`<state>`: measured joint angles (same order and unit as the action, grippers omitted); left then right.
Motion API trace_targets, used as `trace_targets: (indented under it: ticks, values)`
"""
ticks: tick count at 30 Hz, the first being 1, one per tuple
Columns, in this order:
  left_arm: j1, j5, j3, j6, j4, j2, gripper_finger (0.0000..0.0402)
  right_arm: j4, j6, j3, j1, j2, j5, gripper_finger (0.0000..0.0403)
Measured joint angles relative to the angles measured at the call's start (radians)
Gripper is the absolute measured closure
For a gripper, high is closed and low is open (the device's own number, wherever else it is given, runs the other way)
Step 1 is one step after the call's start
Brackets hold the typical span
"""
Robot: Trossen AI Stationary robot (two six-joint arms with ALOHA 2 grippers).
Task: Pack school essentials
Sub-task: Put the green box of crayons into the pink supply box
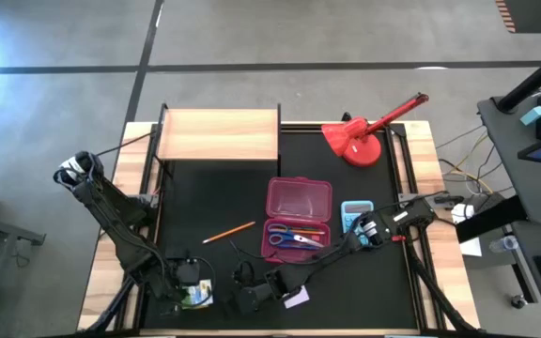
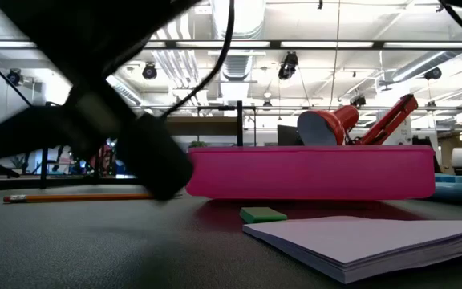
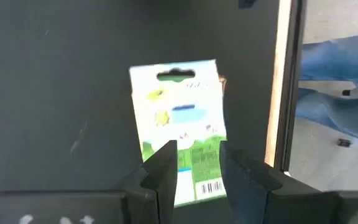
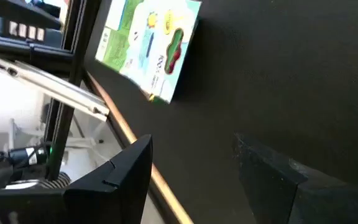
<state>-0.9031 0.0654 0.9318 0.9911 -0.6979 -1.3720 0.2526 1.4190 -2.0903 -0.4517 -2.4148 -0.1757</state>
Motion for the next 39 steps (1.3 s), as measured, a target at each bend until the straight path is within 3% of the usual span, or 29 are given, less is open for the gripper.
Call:
trace_targets:
  ticks: [5, 15, 23, 27, 35, 39]
  values:
    - [0.002, 0.119, -0.029, -0.058, 0.063, 0.003, 0.0299, 0.145, -0.056, -0.002, -0.014, 0.056, 0.000, 0.0193]
    - [0.070, 0.103, -0.183, -0.043, 0.254, 0.087, 0.0299, 0.492, -0.148, -0.002, -0.063, 0.180, -0.011, 0.0193]
    - [0.235, -0.233, -0.397, -0.086, 0.663, 0.139, 0.0299, 0.724, -0.209, 0.000, -0.065, 0.249, -0.010, 0.0193]
    - [0.319, -0.332, -0.457, -0.110, 0.758, 0.143, 0.0299, 0.767, -0.278, 0.000, -0.065, 0.255, -0.008, 0.0193]
    - [0.466, -0.477, -0.563, -0.143, 0.783, 0.129, 0.0299, 0.925, -0.320, 0.032, -0.049, 0.332, -0.041, 0.0193]
    - [0.511, -0.549, -0.625, -0.133, 0.978, 0.118, 0.0299, 0.939, -0.312, 0.076, -0.045, 0.376, -0.059, 0.0193]
